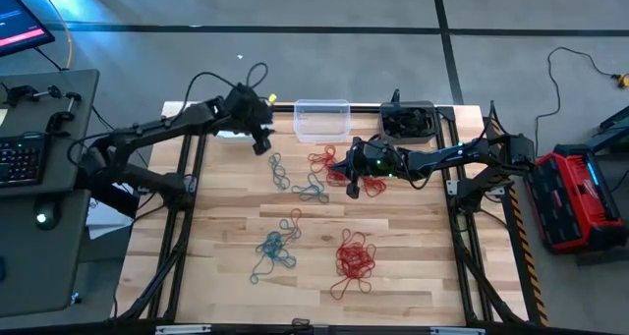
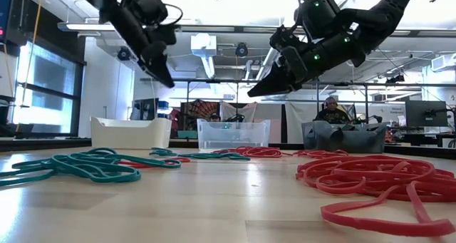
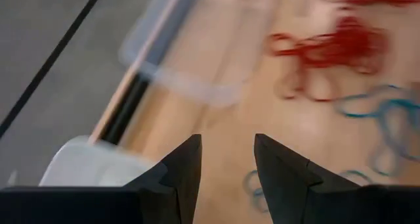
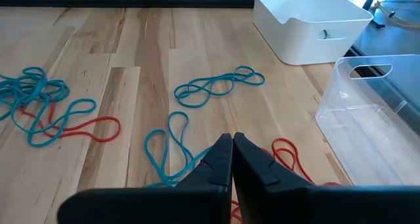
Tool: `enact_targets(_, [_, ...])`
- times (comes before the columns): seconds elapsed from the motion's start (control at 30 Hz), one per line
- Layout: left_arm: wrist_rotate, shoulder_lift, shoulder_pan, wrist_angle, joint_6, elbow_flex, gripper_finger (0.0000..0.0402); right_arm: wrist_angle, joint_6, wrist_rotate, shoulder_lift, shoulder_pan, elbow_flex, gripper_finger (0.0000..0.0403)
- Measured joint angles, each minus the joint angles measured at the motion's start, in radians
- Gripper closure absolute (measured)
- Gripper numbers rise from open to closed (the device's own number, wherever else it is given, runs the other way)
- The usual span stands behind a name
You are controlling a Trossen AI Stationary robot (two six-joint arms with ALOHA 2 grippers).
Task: Sort rubber bands into baskets
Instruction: Put the blue rubber band into the white bin
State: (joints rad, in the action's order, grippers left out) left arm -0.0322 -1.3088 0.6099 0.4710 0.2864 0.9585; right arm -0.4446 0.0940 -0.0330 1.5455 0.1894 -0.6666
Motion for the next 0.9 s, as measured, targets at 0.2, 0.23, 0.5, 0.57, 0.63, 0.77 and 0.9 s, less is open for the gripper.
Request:
enact_targets(0.2, [-0.061, 0.014, -0.107, -0.092, 0.066, -0.08, 0.027, 0.009, 0.0, 0.0, 0.0, 0.0, 0.0, 0.0403])
enact_targets(0.23, [-0.066, 0.014, -0.12, -0.119, 0.072, -0.102, 0.027, 0.01, 0.0, 0.0, 0.0, 0.0, 0.0, 0.0403])
enact_targets(0.5, [-0.116, 0.013, -0.196, -0.208, 0.112, -0.228, 0.027, 0.015, 0.0, 0.0, 0.0, 0.0, 0.0, 0.0403])
enact_targets(0.57, [-0.115, 0.013, -0.208, -0.209, 0.11, -0.244, 0.027, 0.015, 0.0, 0.0, 0.0, 0.0, 0.0, 0.0403])
enact_targets(0.63, [-0.112, 0.011, -0.214, -0.207, 0.109, -0.26, 0.027, 0.015, 0.0, 0.0, 0.0, 0.0, 0.0, 0.0403])
enact_targets(0.77, [-0.099, -0.038, -0.219, -0.213, 0.09, -0.262, 0.0271, 0.015, 0.0, 0.0, 0.0, 0.0, 0.0, 0.0403])
enact_targets(0.9, [-0.066, -0.109, -0.219, -0.244, 0.093, -0.262, 0.0271, 0.015, -0.007, 0.0, 0.0, 0.0, 0.0, 0.0403])
